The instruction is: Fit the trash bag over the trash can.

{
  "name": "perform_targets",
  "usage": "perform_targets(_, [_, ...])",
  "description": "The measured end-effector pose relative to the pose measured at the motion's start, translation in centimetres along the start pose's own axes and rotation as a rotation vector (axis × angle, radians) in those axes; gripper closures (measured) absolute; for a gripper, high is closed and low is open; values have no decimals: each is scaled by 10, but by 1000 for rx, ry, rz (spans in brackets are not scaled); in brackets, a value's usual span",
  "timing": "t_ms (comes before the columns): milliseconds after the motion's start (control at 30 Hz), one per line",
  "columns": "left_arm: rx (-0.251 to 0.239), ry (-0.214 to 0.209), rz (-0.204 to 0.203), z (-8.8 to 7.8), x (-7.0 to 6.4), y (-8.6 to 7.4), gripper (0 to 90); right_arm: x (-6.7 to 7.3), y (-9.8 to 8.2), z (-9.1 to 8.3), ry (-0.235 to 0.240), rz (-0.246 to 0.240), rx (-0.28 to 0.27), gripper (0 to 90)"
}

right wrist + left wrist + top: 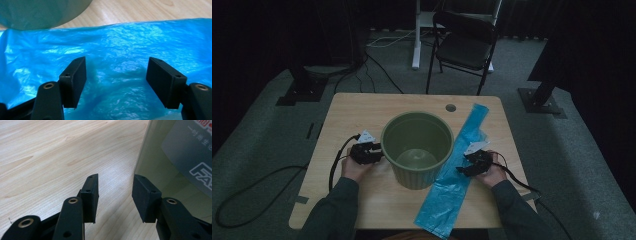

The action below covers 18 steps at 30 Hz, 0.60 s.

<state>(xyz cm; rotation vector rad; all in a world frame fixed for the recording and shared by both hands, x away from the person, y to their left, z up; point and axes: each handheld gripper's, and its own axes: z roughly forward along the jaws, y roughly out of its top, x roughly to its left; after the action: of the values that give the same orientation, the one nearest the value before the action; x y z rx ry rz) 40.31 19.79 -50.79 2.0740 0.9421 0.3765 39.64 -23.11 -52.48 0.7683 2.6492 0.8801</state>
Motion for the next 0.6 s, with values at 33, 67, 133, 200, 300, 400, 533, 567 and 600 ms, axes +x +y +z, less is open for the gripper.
perform_targets(33, [-1,-1,1,0,0,0,568,1,0,0,4,-3,-2,317])
perform_targets(67, [-1,-1,1,0,0,0,568,1,0,0,4,-3,-2,317])
perform_targets(133, [-2,-1,2,0,0,1,567,3,0,-2,8,-18,-13,308])
perform_targets(200, [-1,-2,3,0,-1,1,568,5,0,-5,23,-21,-27,301])
perform_targets(300, [-3,0,3,-1,-1,1,568,9,-2,-4,36,-32,-24,288])
perform_targets(400, [-5,-2,4,-1,-1,1,568,17,-1,5,51,-60,10,280])
perform_targets(533, [-1,-4,3,-1,-1,1,568,18,3,9,74,-41,12,267])
perform_targets(567, [0,-4,4,-1,-1,1,567,17,3,10,83,-24,14,270])
perform_targets(600, [0,-4,6,-1,-1,1,568,15,3,11,85,-2,11,295])
